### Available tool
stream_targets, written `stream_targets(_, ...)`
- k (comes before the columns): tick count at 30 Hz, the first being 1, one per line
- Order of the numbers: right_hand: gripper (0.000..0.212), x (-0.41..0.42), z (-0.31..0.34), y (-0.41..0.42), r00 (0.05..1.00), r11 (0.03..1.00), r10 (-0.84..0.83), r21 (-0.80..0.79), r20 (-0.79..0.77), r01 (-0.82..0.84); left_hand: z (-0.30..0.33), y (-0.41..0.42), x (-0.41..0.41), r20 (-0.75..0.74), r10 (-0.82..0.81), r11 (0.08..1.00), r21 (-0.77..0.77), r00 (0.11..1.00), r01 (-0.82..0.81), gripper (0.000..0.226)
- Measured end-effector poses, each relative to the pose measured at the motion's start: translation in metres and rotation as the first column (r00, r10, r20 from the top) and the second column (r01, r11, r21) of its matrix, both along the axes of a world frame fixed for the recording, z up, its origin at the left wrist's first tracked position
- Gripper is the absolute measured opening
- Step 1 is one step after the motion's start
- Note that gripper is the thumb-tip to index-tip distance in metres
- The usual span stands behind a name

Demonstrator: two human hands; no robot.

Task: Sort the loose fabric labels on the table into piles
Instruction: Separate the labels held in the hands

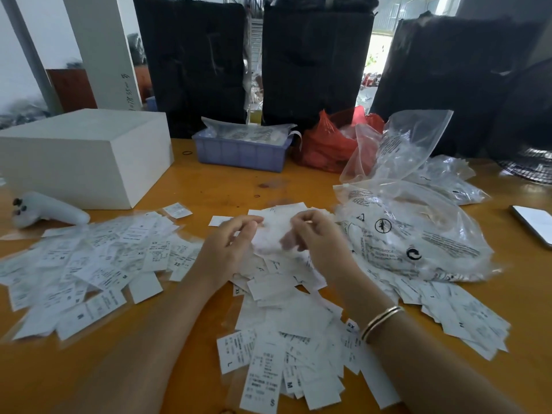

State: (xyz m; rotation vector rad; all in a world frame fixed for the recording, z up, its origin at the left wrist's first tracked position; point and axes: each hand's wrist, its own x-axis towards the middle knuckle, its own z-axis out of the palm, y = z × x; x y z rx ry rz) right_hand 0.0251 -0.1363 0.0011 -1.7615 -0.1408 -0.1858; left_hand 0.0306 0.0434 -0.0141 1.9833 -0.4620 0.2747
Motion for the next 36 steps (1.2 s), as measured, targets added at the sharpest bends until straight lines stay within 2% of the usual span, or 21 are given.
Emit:
stream_targets(2,0.012,0.000,-0.008,0.009,0.999,0.999,0.045,0.010,-0.006,-0.045,0.001,-0.002,0.000,-0.071,-0.071,0.997,-0.026,0.995,0.070,0.034)
stream_targets(4,0.012,0.002,-0.012,0.012,0.999,0.999,0.044,-0.005,0.003,-0.044,0.000,-0.004,0.003,-0.122,-0.066,0.997,-0.053,0.990,0.060,0.032)
stream_targets(9,0.010,0.004,-0.015,0.010,0.999,0.999,0.038,0.009,0.026,-0.038,-0.007,-0.004,0.009,-0.069,0.019,0.999,-0.035,0.997,-0.021,0.029)
stream_targets(14,0.013,0.007,-0.017,0.006,0.998,0.983,0.006,0.181,0.066,-0.018,-0.010,-0.002,0.013,-0.093,0.071,0.997,-0.020,0.993,-0.073,0.021)
stream_targets(18,0.029,0.011,-0.016,-0.001,0.984,0.935,-0.137,0.344,0.113,0.091,-0.010,-0.003,0.011,-0.079,0.085,0.996,-0.011,0.993,-0.086,0.018)
stream_targets(20,0.038,0.012,-0.017,-0.009,0.961,0.920,-0.250,0.339,0.118,0.198,-0.010,-0.003,0.011,-0.085,0.091,0.995,-0.037,0.992,-0.094,0.020)
stream_targets(22,0.040,0.012,-0.017,-0.015,0.947,0.921,-0.291,0.308,0.134,0.239,-0.009,-0.003,0.011,-0.106,0.104,0.990,-0.084,0.989,-0.114,0.019)
stream_targets(24,0.035,0.011,-0.017,-0.014,0.941,0.946,-0.297,0.186,0.165,0.266,-0.009,-0.004,0.011,-0.124,0.127,0.981,-0.130,0.984,-0.143,0.014)
stream_targets(26,0.027,0.012,-0.018,-0.009,0.944,0.948,-0.250,-0.144,0.217,0.284,-0.010,-0.004,0.011,-0.134,0.155,0.973,-0.151,0.979,-0.175,0.010)
stream_targets(28,0.020,0.013,-0.021,-0.004,0.966,0.826,-0.154,-0.509,0.209,0.241,-0.009,-0.003,0.011,-0.152,0.188,0.963,-0.168,0.970,-0.213,0.011)
stream_targets(29,0.025,0.012,-0.021,-0.001,0.973,0.751,-0.130,-0.621,0.193,0.223,-0.008,-0.002,0.011,-0.162,0.203,0.957,-0.176,0.966,-0.231,0.012)
stream_targets(31,0.037,0.008,-0.022,0.003,0.977,0.631,-0.123,-0.746,0.174,0.212,-0.007,0.000,0.012,-0.180,0.216,0.948,-0.195,0.960,-0.250,0.020)
stream_targets(33,0.037,0.005,-0.021,0.005,0.974,0.535,-0.135,-0.814,0.182,0.226,-0.006,0.001,0.012,-0.194,0.233,0.941,-0.204,0.953,-0.271,0.025)
stream_targets(36,0.033,0.004,-0.023,0.004,0.966,0.518,-0.148,-0.816,0.210,0.256,-0.005,0.001,0.013,-0.204,0.228,0.939,-0.214,0.952,-0.271,0.025)
